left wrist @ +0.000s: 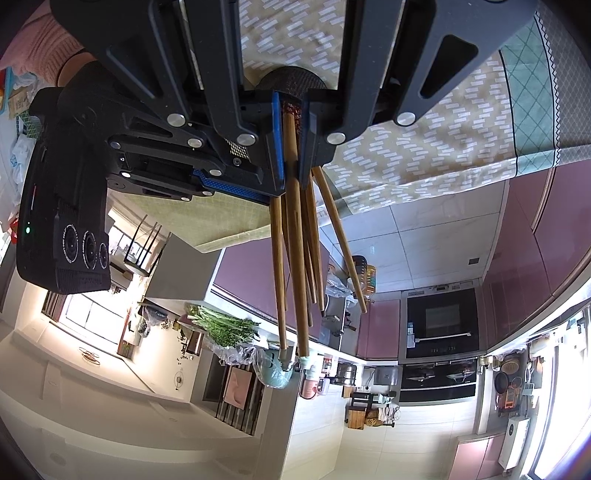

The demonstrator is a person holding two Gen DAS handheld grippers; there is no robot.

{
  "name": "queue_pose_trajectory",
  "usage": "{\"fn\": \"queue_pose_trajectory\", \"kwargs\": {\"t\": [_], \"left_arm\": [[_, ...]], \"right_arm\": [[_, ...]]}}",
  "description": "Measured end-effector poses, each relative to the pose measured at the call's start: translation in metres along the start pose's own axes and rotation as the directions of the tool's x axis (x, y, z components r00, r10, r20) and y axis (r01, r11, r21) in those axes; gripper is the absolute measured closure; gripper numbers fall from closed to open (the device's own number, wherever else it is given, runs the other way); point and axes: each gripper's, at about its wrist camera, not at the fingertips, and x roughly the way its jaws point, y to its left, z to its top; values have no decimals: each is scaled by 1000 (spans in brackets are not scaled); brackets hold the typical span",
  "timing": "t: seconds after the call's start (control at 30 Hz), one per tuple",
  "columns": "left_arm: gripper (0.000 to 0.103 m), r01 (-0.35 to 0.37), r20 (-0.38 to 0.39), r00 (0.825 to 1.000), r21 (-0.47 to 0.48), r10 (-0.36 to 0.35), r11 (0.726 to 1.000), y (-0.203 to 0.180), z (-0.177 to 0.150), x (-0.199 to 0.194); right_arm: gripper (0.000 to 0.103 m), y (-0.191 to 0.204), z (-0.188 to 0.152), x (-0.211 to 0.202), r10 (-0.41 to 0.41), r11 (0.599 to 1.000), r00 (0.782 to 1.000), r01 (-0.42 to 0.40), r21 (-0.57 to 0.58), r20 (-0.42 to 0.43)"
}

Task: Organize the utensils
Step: 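Open both grippers and pull them back from the mesh cup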

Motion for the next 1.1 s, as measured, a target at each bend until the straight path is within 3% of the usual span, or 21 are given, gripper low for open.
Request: {"fn": "queue_pose_trajectory", "kwargs": {"t": [0.77,0.9,0.97,1.1], "left_arm": [[93,-3,-42,999,-34,2,999,13,-3,24],[83,-16,-30,999,-42,15,999,16,-8,18],[71,-33,-12,999,-46,32,998,18,-11,10],[47,-108,42,993,-60,111,992,26,-24,-12]], "right_arm": [[95,-4,-6,0,-2,1000,1000,2,9,-10],[95,-6,-8,-4,-2,1000,1000,2,14,-9],[94,-3,-7,-6,0,1000,1000,1,13,-7],[71,4,-9,-13,-10,1000,1000,10,-8,7]]}}
